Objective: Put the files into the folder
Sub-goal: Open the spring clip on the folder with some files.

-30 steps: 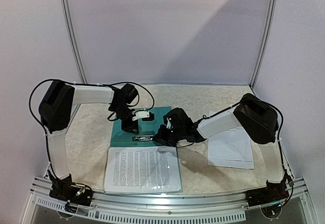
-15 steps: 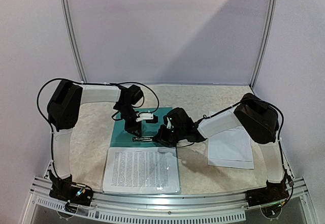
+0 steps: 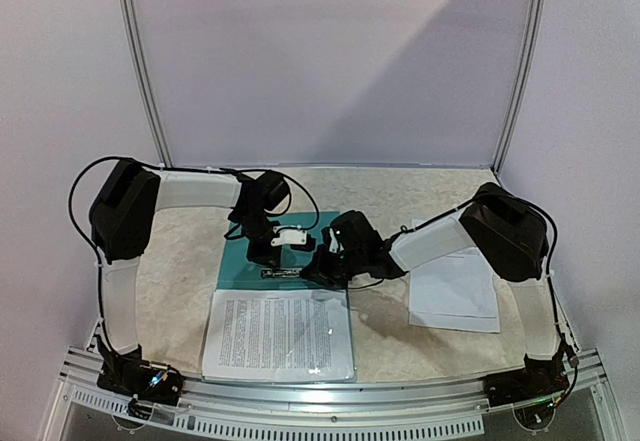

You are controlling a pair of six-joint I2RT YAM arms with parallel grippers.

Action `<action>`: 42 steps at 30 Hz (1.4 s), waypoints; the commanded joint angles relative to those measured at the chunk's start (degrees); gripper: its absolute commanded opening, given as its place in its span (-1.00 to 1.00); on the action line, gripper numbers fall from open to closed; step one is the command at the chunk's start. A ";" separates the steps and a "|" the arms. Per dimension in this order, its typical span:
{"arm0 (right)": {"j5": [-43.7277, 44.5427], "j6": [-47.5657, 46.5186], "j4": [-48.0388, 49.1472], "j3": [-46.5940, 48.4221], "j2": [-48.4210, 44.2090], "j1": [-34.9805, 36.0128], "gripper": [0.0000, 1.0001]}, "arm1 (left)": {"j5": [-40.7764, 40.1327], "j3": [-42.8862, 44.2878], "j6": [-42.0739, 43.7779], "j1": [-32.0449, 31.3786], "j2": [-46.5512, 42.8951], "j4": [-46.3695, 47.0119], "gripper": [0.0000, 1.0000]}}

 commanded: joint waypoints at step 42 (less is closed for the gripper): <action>-11.35 -4.40 -2.86 0.69 -4.61 -2.18 -0.79 | -4.93 8.01 -6.62 2.14 3.13 -1.98 -0.39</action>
